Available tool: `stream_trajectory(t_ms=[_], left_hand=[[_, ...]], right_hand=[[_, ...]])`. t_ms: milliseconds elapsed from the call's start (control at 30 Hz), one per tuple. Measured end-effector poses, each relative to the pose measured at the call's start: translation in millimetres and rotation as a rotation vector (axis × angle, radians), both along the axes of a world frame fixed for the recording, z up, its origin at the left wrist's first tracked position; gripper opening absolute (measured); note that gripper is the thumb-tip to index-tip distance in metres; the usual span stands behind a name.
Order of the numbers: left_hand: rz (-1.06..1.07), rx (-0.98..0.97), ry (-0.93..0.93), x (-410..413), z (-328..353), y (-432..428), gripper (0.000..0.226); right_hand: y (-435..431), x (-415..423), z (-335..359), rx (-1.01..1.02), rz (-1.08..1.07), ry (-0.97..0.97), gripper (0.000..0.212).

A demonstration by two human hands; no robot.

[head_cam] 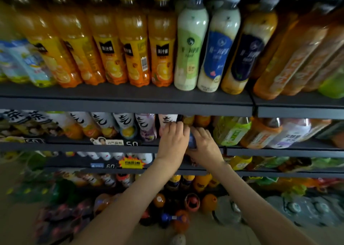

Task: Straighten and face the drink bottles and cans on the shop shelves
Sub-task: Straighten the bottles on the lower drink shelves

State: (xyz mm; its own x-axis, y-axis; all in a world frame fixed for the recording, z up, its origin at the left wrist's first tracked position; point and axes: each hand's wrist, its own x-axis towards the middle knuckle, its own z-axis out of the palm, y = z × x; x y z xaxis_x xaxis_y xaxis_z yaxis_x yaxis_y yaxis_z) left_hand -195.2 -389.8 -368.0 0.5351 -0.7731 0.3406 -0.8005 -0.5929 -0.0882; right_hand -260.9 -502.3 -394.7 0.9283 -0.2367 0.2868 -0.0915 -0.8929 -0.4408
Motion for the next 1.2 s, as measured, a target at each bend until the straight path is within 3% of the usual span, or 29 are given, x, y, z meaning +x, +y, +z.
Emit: stream_trajectory(t_ms=[133,233,300,400,467,533,633,733,867,1100,1200], left_hand=[[0.112,0.076,0.061,-8,50,13,0.038],[0.151,-0.144,0.307,-14,67,44,0.053],[0.182,-0.331,0.412,-22,85,70,0.060],[0.223,-0.508,0.529,-33,109,107,0.054],[0.217,-0.616,0.573,-34,122,130,0.041],[0.179,-0.688,0.638,-30,135,150,0.035],[0.093,-0.713,0.688,-11,158,174,0.037],[0.000,-0.688,0.624,20,188,202,0.040],[-0.057,-0.681,0.367,65,223,254,0.050],[-0.001,-0.990,0.205,163,282,342,0.052],[0.047,-1.009,0.157,200,306,356,0.045]], right_hand=[[-2,-9,45,-0.187,0.064,-0.125,0.054],[6,-20,71,-0.160,0.078,-0.297,0.069],[26,-27,89,0.036,0.035,-0.397,0.080],[71,-31,123,0.636,0.005,-0.323,0.086],[101,-29,144,0.946,0.130,-0.180,0.054],[128,-23,157,1.011,0.225,-0.104,0.029],[163,-4,183,1.075,0.302,-0.152,0.047],[189,26,212,0.965,0.282,-0.268,0.047],[236,73,242,0.741,0.294,-0.402,0.036],[336,182,314,0.623,0.280,-0.568,0.037],[363,221,340,0.559,0.240,-0.614,0.037]])
